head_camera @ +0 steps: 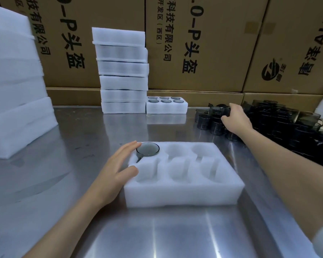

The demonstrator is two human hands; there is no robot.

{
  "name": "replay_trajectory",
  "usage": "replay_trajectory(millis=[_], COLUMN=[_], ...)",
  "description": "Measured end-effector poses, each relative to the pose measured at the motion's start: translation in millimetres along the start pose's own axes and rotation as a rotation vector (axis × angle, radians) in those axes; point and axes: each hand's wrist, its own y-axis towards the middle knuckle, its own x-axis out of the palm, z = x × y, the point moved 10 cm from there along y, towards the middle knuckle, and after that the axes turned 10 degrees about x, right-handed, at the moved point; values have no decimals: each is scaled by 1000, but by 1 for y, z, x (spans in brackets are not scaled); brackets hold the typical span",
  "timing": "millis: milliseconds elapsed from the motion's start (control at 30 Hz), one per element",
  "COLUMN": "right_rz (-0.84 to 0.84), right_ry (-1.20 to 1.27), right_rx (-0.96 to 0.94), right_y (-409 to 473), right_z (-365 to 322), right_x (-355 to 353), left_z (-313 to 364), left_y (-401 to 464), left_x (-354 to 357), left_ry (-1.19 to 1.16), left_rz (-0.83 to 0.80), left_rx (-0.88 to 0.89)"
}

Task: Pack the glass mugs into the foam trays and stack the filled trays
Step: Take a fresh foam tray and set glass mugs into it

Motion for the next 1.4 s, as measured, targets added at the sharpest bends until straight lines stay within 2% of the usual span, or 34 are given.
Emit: replay_trajectory(millis=[200,367,467,633,700,767,900,967,1100,1167,1233,1400], right_rz=[-37,77,165,270,200,60,-362,-450,-193,-219,-254,-205], right_ry=[-100,-196,-107,148,277,440,583,537,153,83,87,-30], right_rx=[22,76,27,-175,-235,-288,-291,-332,-613,-724,-762,-817], right_y=[17,14,3,-35,-51,-69,-112,-136,-178,-196,-201,-210], right_z=[2,12,10,-19,-33,-52,-81,-91,-112,-117,-114,-112], right_x=[12,4,-1,-17,-20,-20,-1,5,-2,5,7,9], left_z=[1,-1,-1,0,0,0,0,0,0,1,1,2], left_y=[0,0,0,0,0,0,0,1,1,1,1,1], left_x=[-1,-2,-2,-1,-1,-1,-1,0,-1,-1,-1,1], left_ry=[19,24,31,24,20,18,6,4,7,12,10,1], left_rz=[7,3,-3,-5,-6,-4,-1,-7,-7,-10,-6,-7], left_rx=[11,-1,-3,-7,-10,-8,-8,-4,-1,1,-3,-7])
